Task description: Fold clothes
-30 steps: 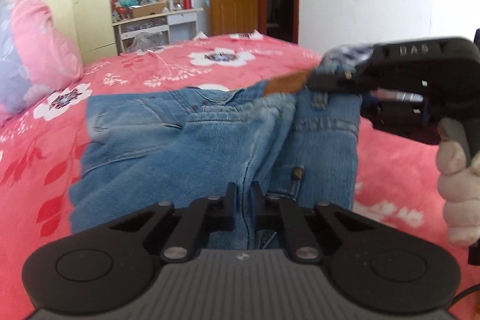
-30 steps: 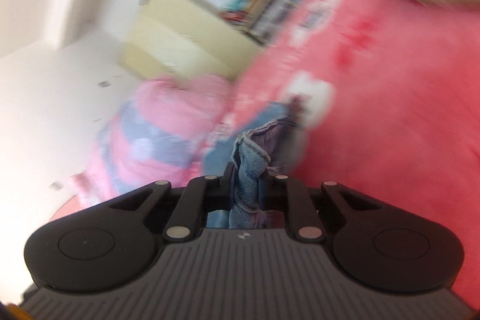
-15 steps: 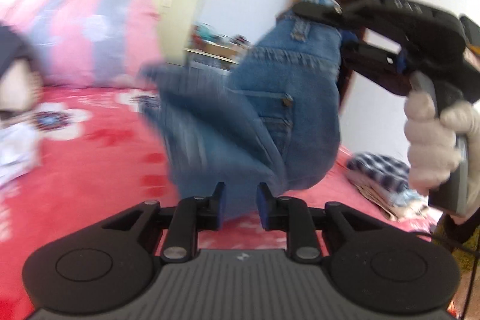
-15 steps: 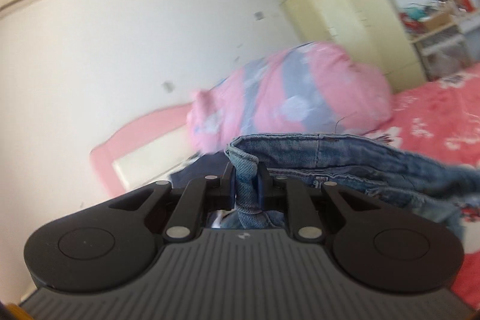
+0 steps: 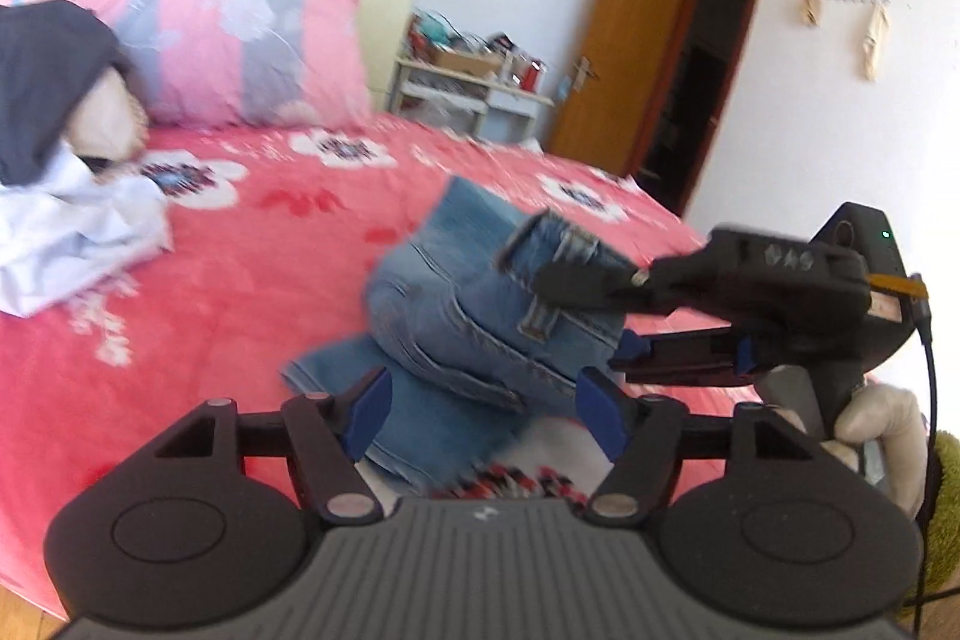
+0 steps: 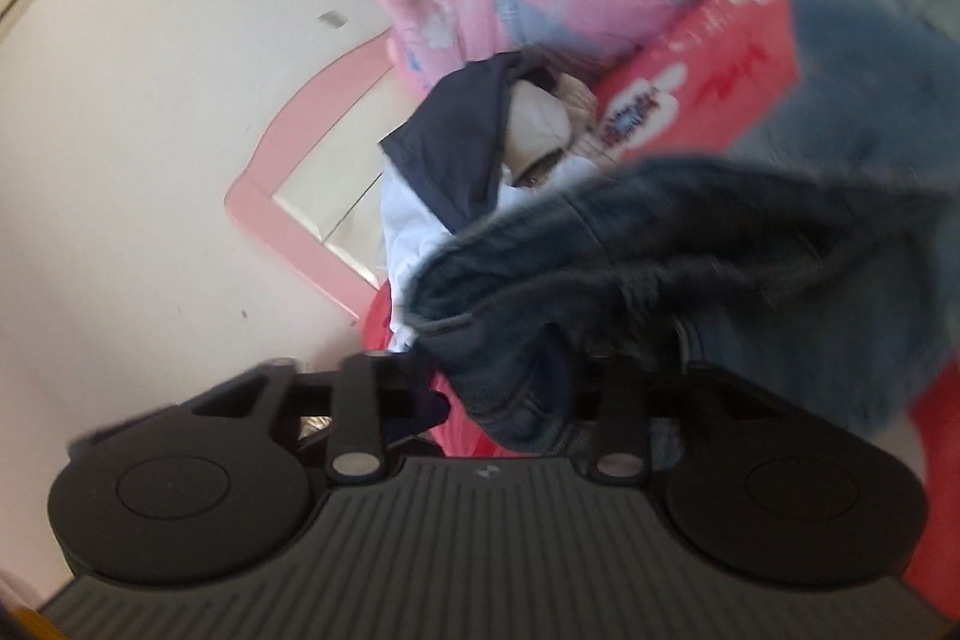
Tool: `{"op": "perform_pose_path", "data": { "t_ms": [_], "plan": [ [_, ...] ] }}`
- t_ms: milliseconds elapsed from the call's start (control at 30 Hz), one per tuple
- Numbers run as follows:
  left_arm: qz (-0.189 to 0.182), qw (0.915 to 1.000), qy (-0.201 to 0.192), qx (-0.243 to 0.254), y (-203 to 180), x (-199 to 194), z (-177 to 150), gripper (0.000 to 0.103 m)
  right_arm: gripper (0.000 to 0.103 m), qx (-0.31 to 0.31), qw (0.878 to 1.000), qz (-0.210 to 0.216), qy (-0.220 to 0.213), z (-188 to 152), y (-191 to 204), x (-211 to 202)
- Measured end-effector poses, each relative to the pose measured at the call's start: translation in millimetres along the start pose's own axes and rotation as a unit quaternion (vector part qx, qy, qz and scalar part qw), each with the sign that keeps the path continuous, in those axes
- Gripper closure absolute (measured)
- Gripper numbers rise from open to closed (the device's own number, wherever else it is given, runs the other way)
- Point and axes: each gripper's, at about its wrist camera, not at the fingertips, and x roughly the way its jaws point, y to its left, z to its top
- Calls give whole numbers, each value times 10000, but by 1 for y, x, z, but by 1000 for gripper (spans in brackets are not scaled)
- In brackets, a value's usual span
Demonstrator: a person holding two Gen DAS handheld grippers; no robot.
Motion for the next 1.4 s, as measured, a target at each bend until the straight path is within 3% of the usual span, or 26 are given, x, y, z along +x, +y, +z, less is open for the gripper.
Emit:
{"op": "perform_pose_path", "data": {
  "t_ms": [167,300,367,467,600,700,800,867,967,1067,1200,1333,1400],
  "plan": [
    [-88,9998,104,119,-21,12,-15,30,41,886,9945,340,-440,-16,-27,-49],
    [139,9994,89,307,-42,23,-17,27,35,1563,9751,566,-1467,-11,-54,-104],
    [389,9983,123,425,-50,31,-17,27,34,1860,9634,410,-1886,-1,-71,-122],
    [781,9946,308,603,-58,41,-19,28,33,2162,9526,-228,-2128,14,-91,-136],
    [760,9926,579,745,-65,44,-25,28,33,1920,9528,-1035,-2114,39,-105,-134],
    [850,9892,803,885,-68,49,-33,28,34,1736,9572,-1305,-1911,58,-117,-117],
    [1014,9867,887,910,-67,53,-39,32,43,1512,9630,-1525,-1627,71,-123,-96],
    [1099,9863,862,879,-64,54,-40,45,66,1327,9681,-1629,-1369,74,-120,-78],
    [1117,9881,800,686,-53,52,-40,63,90,995,9731,-1790,-1059,76,-112,-59],
    [1042,9910,728,430,-40,47,-38,75,98,544,9767,-1799,-1040,80,-91,-52],
    [907,9928,775,68,-24,45,-38,77,99,55,9804,-1593,-1162,102,-64,-44],
    [855,9921,916,-12,-20,46,-42,72,93,179,9722,-1922,-1327,126,-68,-41],
    [835,9923,910,-42,-17,45,-46,72,75,275,9644,-2297,-1284,130,-82,-42]
  ]
}}
